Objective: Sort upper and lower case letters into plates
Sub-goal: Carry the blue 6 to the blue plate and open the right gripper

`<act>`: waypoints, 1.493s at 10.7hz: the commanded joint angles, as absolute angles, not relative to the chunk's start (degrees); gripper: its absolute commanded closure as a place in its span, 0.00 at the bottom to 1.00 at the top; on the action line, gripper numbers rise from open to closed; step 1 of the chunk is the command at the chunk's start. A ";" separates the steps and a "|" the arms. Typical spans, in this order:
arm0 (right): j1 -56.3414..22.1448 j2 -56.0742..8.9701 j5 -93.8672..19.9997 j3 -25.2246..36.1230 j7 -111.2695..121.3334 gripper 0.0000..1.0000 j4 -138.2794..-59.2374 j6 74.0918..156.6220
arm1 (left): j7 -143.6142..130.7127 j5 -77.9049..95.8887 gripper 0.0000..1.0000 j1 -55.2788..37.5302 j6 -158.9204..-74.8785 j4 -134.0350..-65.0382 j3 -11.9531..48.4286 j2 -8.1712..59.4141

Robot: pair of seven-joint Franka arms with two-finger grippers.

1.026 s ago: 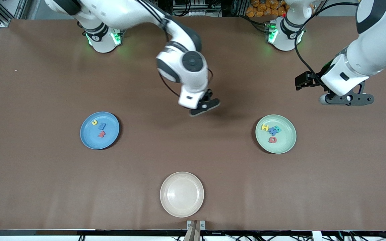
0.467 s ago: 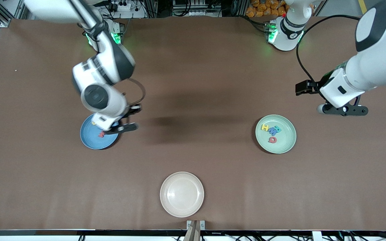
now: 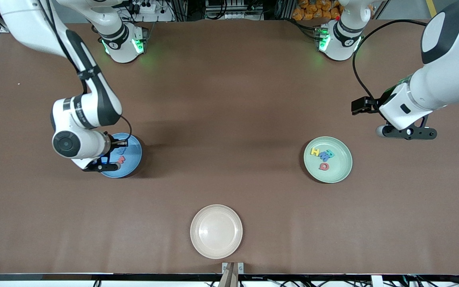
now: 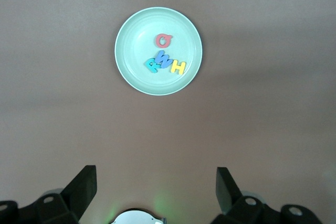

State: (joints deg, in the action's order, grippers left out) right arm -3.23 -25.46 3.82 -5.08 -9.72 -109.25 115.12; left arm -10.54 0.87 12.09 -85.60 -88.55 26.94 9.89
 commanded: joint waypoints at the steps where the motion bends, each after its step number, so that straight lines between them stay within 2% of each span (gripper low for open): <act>1: -3.34 -26.80 2.20 -5.36 -9.32 1.00 -109.25 116.80 | -9.49 -0.53 0.00 12.04 -85.34 -87.89 27.51 10.46; 2: -3.34 -27.07 2.20 -5.45 -9.32 0.80 -109.25 117.50 | -9.41 -0.61 0.00 11.95 -85.34 -87.89 27.51 10.46; 3: -3.60 -26.98 1.07 -5.45 -9.32 0.28 -109.25 117.77 | -8.71 -0.70 0.00 11.78 -85.34 -87.98 27.51 10.46; 4: -4.13 -25.85 0.18 -5.45 -9.32 0.00 -109.25 117.69 | -7.57 -0.62 0.00 11.69 -85.34 -87.89 27.51 10.46; 7: -4.22 -20.24 0.18 -5.45 -9.40 0.00 -109.25 116.64 | -7.38 -0.62 0.00 11.78 -85.34 -87.89 27.42 10.37; 12: -3.96 -5.83 0.26 -5.54 -9.32 0.00 -108.81 106.98 | -7.12 -0.44 0.00 12.57 -85.34 -87.72 27.07 10.28; 15: -1.68 0.77 0.18 -5.36 -9.40 0.00 -105.75 102.85 | -7.64 -0.97 0.00 12.66 -85.95 -85.44 26.81 10.46; 16: -0.97 1.23 0.18 -5.27 -9.58 0.00 -102.95 100.40 | -8.17 -1.23 0.00 12.83 -88.65 -85.26 26.46 10.46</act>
State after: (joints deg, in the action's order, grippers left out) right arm -2.57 -0.71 1.28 -5.06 -9.71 -105.56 103.48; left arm -8.48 0.53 12.41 -86.75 -86.73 26.54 10.27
